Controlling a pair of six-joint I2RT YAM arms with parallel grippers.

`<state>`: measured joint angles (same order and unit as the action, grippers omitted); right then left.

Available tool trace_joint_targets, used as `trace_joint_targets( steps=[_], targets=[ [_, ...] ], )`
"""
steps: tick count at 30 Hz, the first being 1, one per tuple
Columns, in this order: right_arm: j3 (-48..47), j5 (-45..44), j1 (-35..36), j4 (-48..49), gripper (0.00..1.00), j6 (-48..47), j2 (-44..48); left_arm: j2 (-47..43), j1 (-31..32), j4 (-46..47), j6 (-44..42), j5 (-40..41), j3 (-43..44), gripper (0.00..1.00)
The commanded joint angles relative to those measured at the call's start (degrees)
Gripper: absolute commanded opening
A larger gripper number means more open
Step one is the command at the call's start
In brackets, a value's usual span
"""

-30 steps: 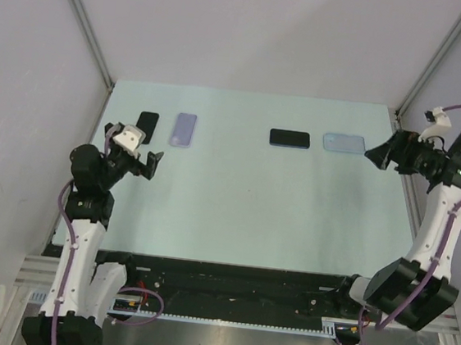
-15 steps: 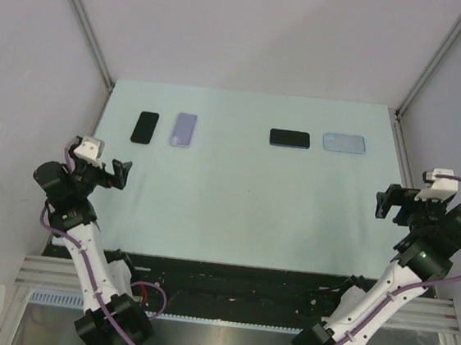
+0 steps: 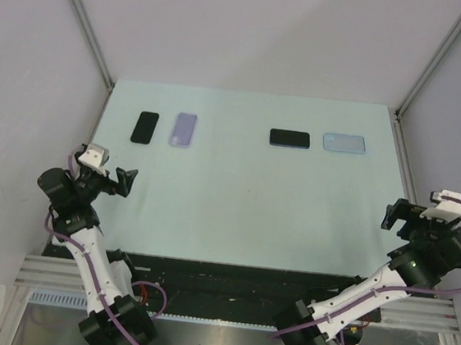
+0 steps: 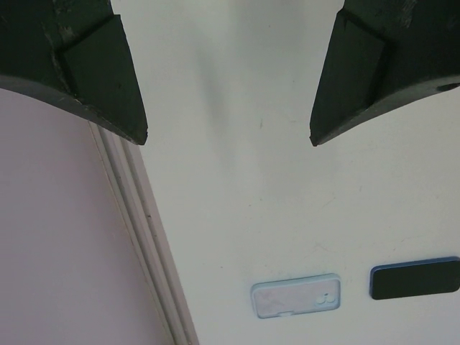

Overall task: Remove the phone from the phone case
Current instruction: Reset both arms

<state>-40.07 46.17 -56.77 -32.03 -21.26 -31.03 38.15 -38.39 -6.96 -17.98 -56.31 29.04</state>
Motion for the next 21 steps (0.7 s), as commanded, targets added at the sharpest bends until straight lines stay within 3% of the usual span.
trace_joint_targets(
  steps=[1,5,8,13,21],
  targets=[
    [2.4,8.6,-6.6,4.3,1.00,0.0,1.6,-2.3,-0.5,1.5,0.1,-2.5,-0.8,1.00],
    [4.7,19.5,-16.0,6.2,1.00,1.2,-0.8,-2.7,-0.5,2.5,0.8,-2.3,-1.3,1.00],
    [5.1,25.8,-18.1,5.0,1.00,-0.3,-5.2,-2.0,-0.5,2.8,1.0,-2.5,-1.4,1.00],
    [5.1,27.9,-19.1,2.1,1.00,-5.1,-6.2,-0.9,-0.5,3.2,1.5,-2.7,-1.4,1.00],
    [5.4,27.7,-19.2,2.9,1.00,-4.8,-3.8,-0.8,-0.5,3.6,1.5,-2.9,-1.6,1.00]
  ],
)
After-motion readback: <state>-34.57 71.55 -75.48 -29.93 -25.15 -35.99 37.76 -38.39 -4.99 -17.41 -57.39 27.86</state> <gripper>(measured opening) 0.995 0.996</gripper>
